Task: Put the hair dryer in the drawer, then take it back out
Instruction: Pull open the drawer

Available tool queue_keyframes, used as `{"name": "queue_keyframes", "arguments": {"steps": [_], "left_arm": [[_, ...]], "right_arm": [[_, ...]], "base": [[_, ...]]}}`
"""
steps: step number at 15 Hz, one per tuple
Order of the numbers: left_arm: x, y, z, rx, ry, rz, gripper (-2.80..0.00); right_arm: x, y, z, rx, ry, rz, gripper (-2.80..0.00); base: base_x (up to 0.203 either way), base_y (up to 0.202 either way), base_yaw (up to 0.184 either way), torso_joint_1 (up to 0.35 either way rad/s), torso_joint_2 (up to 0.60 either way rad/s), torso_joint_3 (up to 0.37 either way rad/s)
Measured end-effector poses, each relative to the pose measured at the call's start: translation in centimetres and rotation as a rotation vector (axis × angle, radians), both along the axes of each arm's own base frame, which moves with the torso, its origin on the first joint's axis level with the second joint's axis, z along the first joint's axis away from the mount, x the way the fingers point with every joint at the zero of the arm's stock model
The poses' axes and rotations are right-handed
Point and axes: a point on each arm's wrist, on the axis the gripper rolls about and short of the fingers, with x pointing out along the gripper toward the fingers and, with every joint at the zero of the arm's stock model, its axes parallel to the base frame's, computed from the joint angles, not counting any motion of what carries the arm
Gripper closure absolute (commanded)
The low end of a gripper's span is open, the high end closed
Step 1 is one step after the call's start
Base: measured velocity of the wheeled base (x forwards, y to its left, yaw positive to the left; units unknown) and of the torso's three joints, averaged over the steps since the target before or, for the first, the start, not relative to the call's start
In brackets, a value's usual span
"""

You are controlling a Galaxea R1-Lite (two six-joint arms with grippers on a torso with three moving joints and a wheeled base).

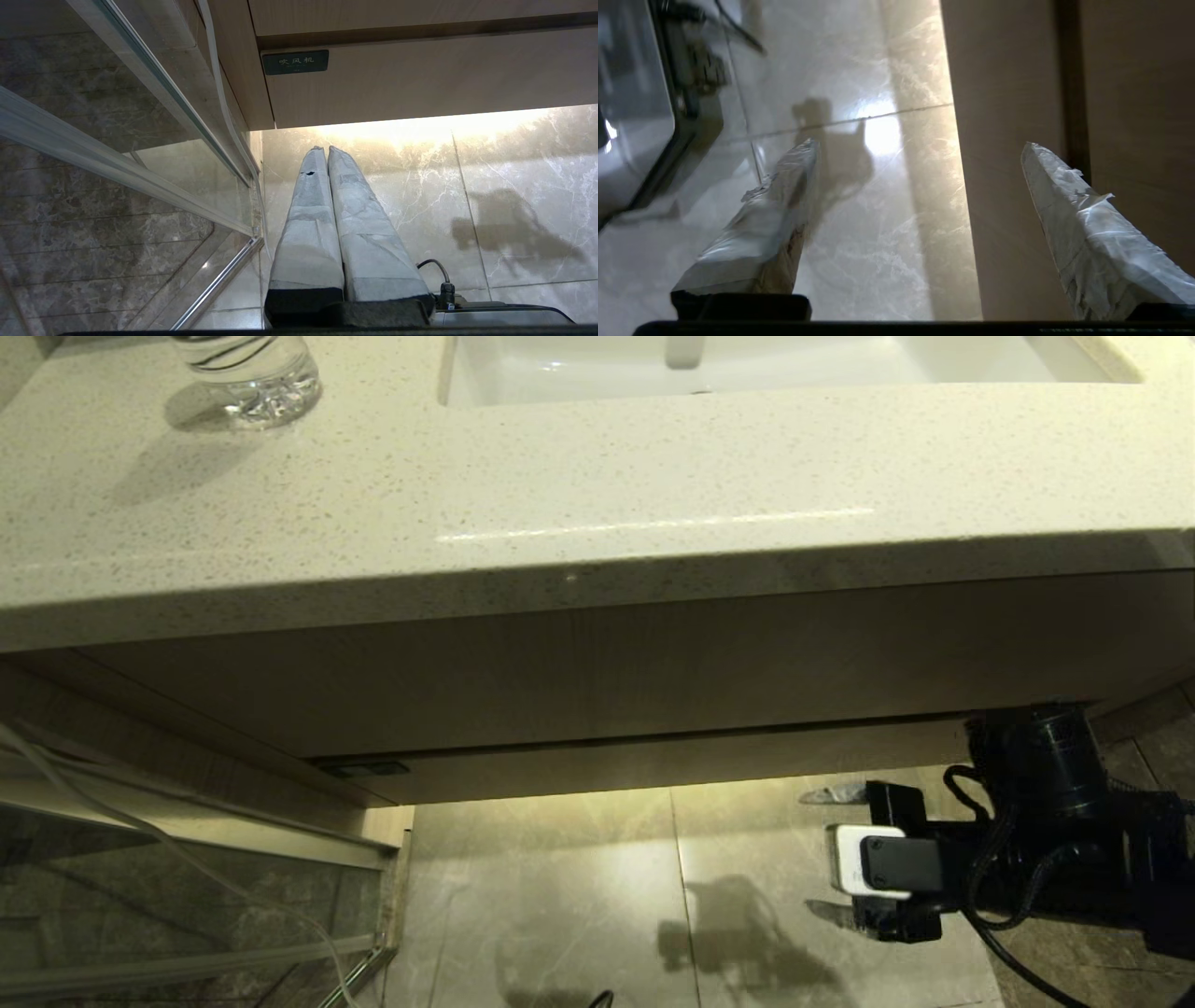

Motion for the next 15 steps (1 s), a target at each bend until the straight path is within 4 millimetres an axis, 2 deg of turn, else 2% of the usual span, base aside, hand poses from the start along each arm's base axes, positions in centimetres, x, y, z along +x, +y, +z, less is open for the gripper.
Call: {"name": "queue_keyframes", "arguments": {"steps": [4, 9, 15], "left_arm": [[0.0, 0.0, 0.0, 0.000, 0.000, 0.000, 0.00], [0.0, 0.0, 0.0, 0.000, 0.000, 0.000, 0.00], [0.0, 0.0, 0.0, 0.000, 0.000, 0.000, 0.00]], "right_arm": [[0.4, -0.7, 0.2, 0.147, 0.056, -0.139, -2.80], [0.5, -1.9, -0.5, 0.142, 0.089, -0.229, -2.80], [1.0, -1.9, -1.0, 0.139, 0.103, -0.239, -2.80]], "base": [[0.000, 0.000, 0.000, 0.000, 0.00, 0.000], [0.000, 0.000, 0.000, 0.000, 0.00, 0.000], [0.000, 0.000, 0.000, 0.000, 0.00, 0.000]]}}
